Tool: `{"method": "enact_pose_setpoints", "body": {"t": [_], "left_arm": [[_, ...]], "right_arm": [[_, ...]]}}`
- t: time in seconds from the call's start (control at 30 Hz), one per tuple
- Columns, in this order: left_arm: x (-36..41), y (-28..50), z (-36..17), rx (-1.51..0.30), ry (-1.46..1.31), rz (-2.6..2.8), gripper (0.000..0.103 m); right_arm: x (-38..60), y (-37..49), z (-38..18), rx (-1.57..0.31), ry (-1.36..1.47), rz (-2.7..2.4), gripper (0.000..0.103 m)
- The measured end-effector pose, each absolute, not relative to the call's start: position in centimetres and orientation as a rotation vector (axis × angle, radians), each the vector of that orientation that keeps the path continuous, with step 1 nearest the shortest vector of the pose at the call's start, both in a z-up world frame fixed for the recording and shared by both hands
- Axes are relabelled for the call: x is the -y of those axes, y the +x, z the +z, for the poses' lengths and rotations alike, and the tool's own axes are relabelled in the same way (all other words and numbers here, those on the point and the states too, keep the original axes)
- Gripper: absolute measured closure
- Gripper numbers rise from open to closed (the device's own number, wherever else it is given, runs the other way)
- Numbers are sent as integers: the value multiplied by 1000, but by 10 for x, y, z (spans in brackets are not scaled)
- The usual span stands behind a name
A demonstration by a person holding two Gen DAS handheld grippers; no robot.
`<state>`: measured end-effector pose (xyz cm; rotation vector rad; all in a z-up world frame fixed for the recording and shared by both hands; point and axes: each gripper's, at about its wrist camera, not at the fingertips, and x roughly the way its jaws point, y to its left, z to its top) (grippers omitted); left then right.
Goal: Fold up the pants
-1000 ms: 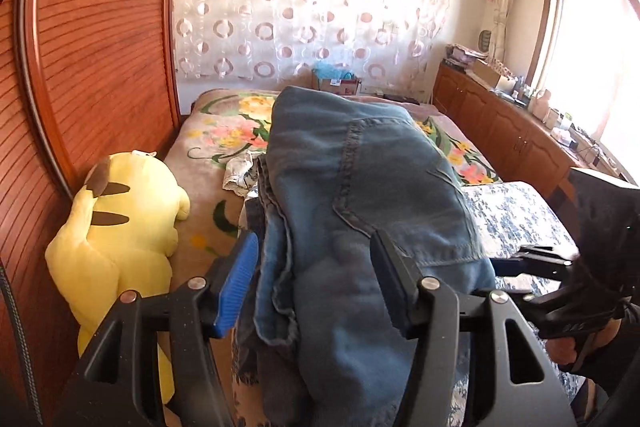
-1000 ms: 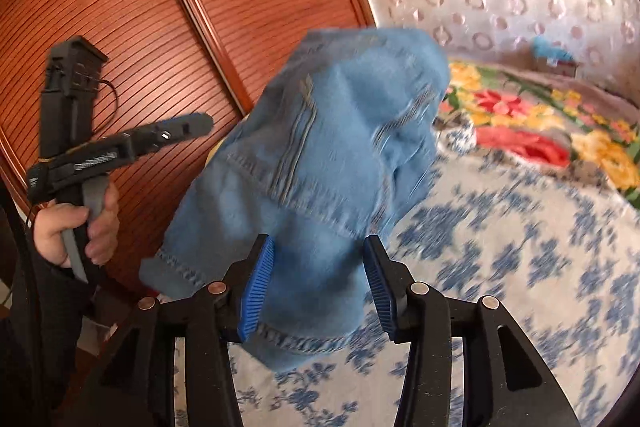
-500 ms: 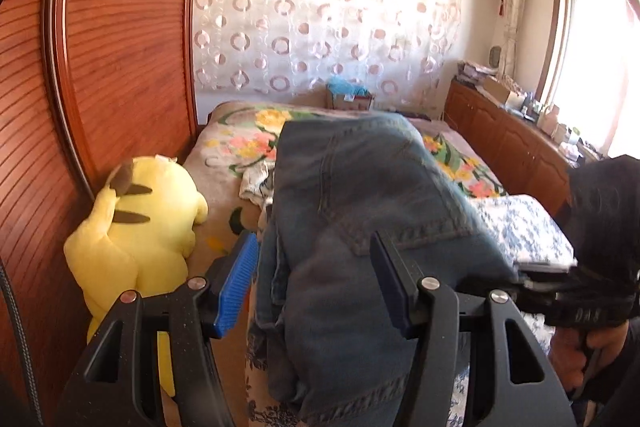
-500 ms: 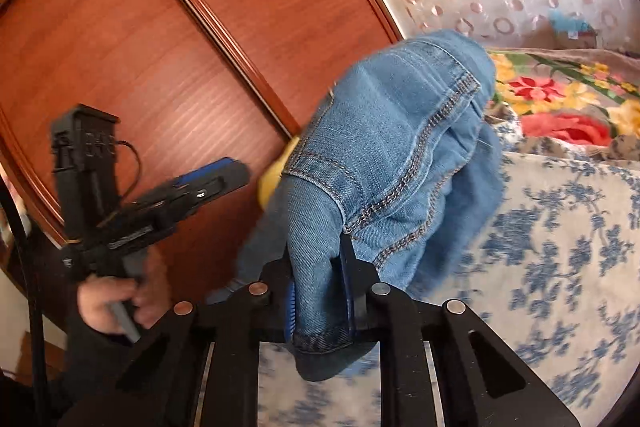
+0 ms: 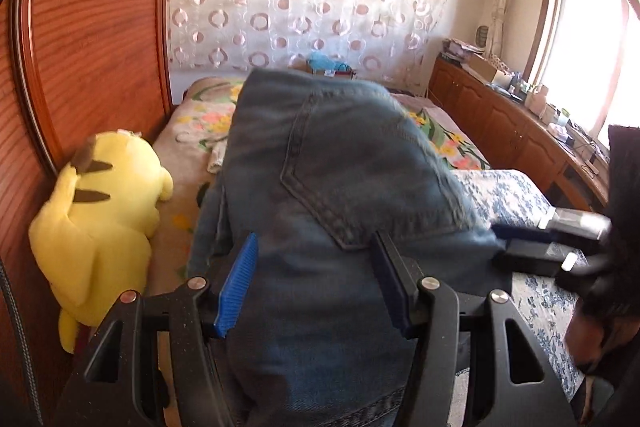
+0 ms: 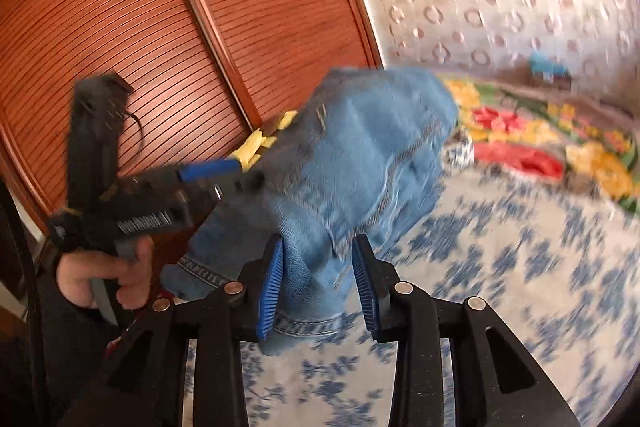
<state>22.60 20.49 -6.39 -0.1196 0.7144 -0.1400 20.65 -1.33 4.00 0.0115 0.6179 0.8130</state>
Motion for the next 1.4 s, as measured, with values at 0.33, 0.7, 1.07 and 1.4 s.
{"method": "enact_pose_setpoints", "body": {"t": [0.33,0.7,1.07,1.4], "left_arm": [[-210,226,-76,-730,-148,-149,44],[-211,231,-93,-767,-120,-121,43],[-217,205,-61,-680,-131,-81,37],[-204,194,-39,-613,-98,-39,22]], "right_arm": [[-15,277,89,-507,-70,791,67],[-15,333,19,-639,-97,724,67],[7,245,31,-531,-25,760,67],[-1,231,-4,-571,-85,726,67]]}}
